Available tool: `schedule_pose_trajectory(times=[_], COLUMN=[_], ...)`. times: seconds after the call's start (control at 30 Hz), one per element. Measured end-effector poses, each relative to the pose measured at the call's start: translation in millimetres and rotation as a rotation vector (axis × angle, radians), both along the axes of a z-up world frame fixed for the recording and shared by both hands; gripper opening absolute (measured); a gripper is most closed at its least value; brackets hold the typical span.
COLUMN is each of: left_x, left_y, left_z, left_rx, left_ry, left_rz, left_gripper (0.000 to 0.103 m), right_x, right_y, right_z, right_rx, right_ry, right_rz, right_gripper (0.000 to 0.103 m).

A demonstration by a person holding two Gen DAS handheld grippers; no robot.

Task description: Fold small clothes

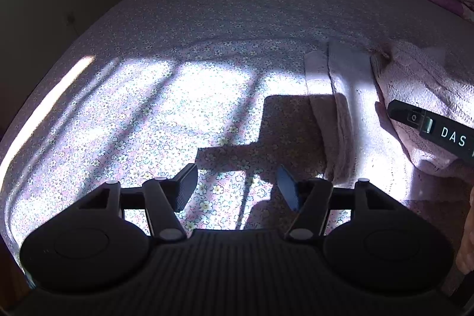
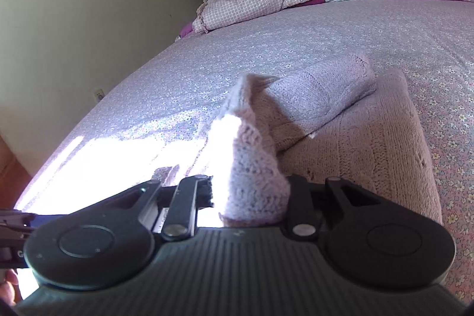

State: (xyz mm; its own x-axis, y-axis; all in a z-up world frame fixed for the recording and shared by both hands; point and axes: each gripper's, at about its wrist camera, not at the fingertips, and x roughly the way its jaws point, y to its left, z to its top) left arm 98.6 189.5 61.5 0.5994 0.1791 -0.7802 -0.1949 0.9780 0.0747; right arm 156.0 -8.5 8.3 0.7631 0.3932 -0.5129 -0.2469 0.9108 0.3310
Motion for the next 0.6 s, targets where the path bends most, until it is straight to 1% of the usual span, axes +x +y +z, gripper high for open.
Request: schedule_pose_trajectory(times=[0.13, 0.2, 0.27, 0.47, 0.6], left_x=[-1.7, -2.4, -3.0, -4.5, -4.6], left_y=[-1.9, -3.5, -4.8, -12.7, -21.3], left_z=[4.0, 5.6, 7.2, 15.4, 24.7], left_rx=[0.01, 0.014, 0.021, 0.027, 0.023], left_ry=[-0.006, -0.01, -0.016, -0.029, -0.051], left_rz=[-0.007, -0.013, -0.02, -0.033, -0.05], left_gripper=[0.068, 0.068, 0.068, 0.068, 0.068], right_x=[-11.5, -18.9, -23.6, -39.3, -50.6], right_y=[-1.7, -3.0, -5.1, -16.8, -34.9], right_z=[3.8, 6.1, 8.3, 17.3, 25.5], right_rx=[0.034, 0.05, 0.069, 0.088, 0.111], right_ry=[0.004, 0.001, -0.002, -0.001, -0.009], right_rz=[0.012, 0.014, 0.028, 0.048, 0.051], right_gripper=[0.037, 0.045, 0.048, 0.049, 0.049])
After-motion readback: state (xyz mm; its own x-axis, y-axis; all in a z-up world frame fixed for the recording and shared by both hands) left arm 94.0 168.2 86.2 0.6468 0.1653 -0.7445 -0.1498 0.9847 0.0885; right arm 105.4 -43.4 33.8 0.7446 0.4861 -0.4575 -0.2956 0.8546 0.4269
